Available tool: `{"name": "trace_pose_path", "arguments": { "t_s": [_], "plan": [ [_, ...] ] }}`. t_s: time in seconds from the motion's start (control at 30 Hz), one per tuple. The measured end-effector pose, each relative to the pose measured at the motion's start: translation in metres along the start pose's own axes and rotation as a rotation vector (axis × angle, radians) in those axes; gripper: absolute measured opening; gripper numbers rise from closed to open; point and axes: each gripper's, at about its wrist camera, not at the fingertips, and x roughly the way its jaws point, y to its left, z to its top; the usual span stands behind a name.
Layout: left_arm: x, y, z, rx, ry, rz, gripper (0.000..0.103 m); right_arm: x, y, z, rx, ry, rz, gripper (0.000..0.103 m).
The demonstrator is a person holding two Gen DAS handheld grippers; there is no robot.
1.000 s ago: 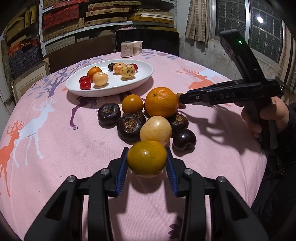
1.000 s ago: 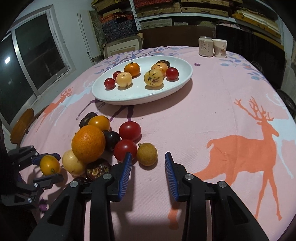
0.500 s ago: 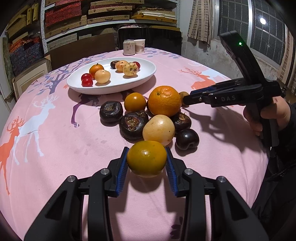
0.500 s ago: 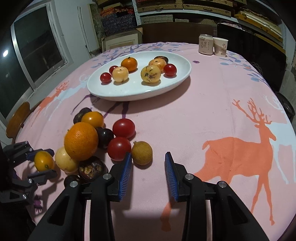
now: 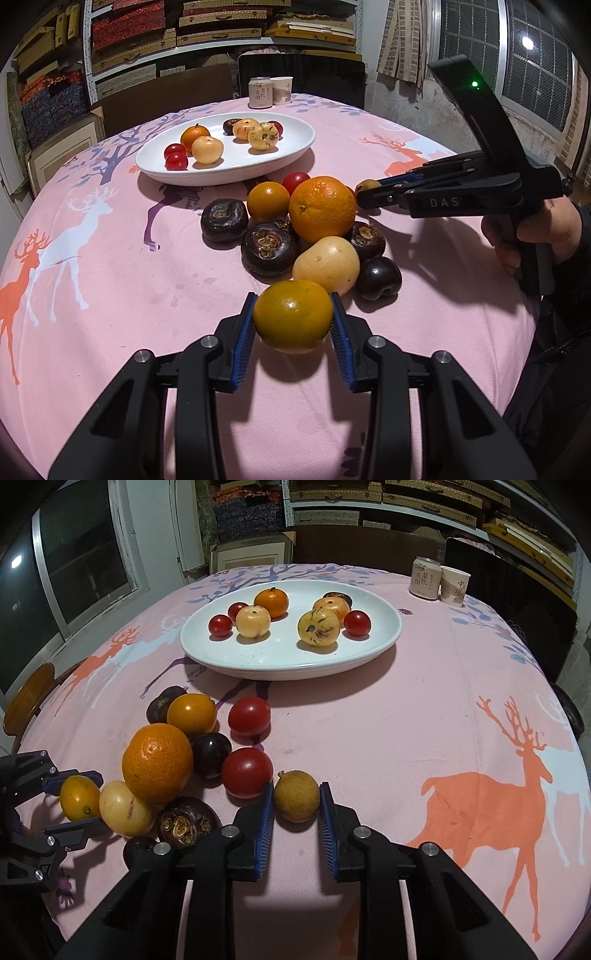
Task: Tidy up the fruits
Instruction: 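Grasp a small brown round fruit with the right gripper while the left holds the citrus, then place the citrus and brown fruit on the plate, open both grippers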
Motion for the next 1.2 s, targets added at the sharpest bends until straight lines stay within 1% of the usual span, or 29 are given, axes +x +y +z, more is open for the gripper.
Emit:
{"name": "trace_pose_path", "arguments": {
  "t_s": [0.3,0.5,0.6,0.67,0.77,0.93,1.03,1.13,1.2],
  "plan": [
    [-0.005,0.006,0.000,-0.030,-0.029,-0.005,0.037,-0.019,-0.009,-0.006,0.046,-0.054,0.007,0.025],
    [-0.012,0.013,0.000,-0.066,-0.038,0.001,0.037,-0.038,-0.020,-0.007,0.077,-0.094,0.013,0.025],
    [-0.020,0.018,0.005,-0.075,-0.051,0.016,0.037,-0.047,-0.024,-0.005,0.084,-0.114,0.015,0.025],
    [-0.025,0.022,0.013,-0.078,-0.064,0.018,0.037,-0.052,-0.025,-0.002,0.090,-0.127,0.021,0.025],
    [-0.030,0.027,0.030,-0.065,-0.087,0.043,0.037,-0.059,-0.024,0.007,0.083,-0.153,0.023,0.025],
    [-0.020,0.040,0.074,-0.057,-0.105,0.051,0.037,-0.065,-0.018,0.038,0.041,-0.192,0.033,0.025],
    [-0.002,0.048,0.100,-0.038,-0.106,0.064,0.037,-0.060,-0.014,0.058,0.026,-0.198,0.048,0.025],
    [0.025,0.056,0.122,-0.022,-0.081,0.077,0.037,-0.042,-0.011,0.079,0.029,-0.184,0.078,0.025],
    [0.043,0.062,0.131,-0.023,-0.061,0.082,0.037,-0.024,-0.008,0.091,0.031,-0.167,0.093,0.025]
  ]
}}
